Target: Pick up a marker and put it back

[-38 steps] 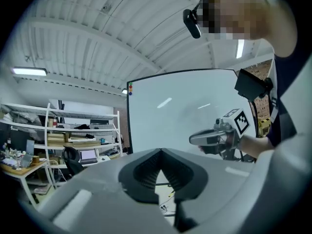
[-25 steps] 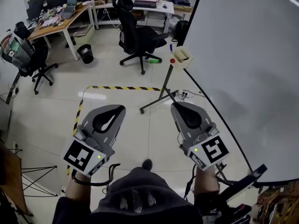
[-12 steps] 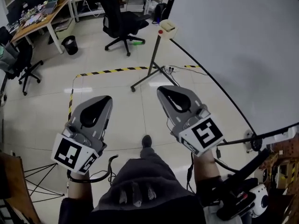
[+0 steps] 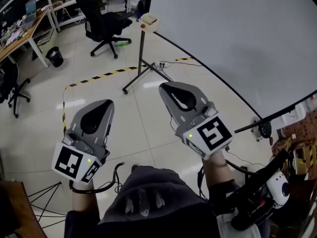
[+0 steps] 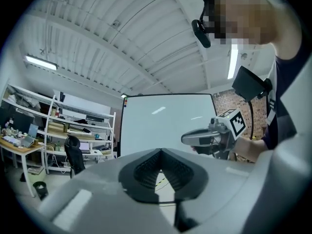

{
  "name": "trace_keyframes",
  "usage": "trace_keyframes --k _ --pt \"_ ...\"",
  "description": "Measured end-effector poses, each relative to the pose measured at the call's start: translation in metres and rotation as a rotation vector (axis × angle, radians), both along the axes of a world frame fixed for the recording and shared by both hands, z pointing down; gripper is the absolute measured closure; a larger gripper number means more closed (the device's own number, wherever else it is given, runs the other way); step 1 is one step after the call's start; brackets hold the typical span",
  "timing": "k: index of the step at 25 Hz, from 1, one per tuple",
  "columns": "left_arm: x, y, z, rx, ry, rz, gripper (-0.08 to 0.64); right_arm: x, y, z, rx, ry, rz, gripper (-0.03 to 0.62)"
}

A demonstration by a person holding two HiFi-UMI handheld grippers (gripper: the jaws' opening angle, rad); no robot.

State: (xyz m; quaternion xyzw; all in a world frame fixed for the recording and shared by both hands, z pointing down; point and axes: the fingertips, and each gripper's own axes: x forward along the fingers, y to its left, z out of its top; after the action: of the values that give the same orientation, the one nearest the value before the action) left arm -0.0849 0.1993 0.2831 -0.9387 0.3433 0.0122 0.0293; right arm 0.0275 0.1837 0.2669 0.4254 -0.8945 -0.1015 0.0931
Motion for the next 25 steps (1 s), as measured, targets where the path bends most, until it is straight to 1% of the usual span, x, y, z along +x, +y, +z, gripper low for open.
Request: trace_keyframes --k 5,10,16,19,25 --pt "0.031 0.012 0.001 0.011 -0.013 0.022 0.554 0.031 0.016 0.006 0.006 -0.002 0.027 0.591" --pt "0.082 0.026 0.003 0.019 -0.034 0.04 0.554 0.088 0.029 0.009 0.013 -0.019 0.062 0.592" --pt "0.124 0.031 -0.004 0.0 -0.074 0.05 0.554 0.127 0.032 0.0 0.004 -0.039 0.066 0.592" --pt "0.135 0.036 -0.008 0.006 -0.097 0.044 0.554 0.14 0.036 0.0 -0.005 -0.056 0.072 0.592" --pt "0.14 0.047 0.001 0.014 -0.104 0.02 0.554 0.148 0.044 0.013 -0.002 -0.059 0.054 0.592"
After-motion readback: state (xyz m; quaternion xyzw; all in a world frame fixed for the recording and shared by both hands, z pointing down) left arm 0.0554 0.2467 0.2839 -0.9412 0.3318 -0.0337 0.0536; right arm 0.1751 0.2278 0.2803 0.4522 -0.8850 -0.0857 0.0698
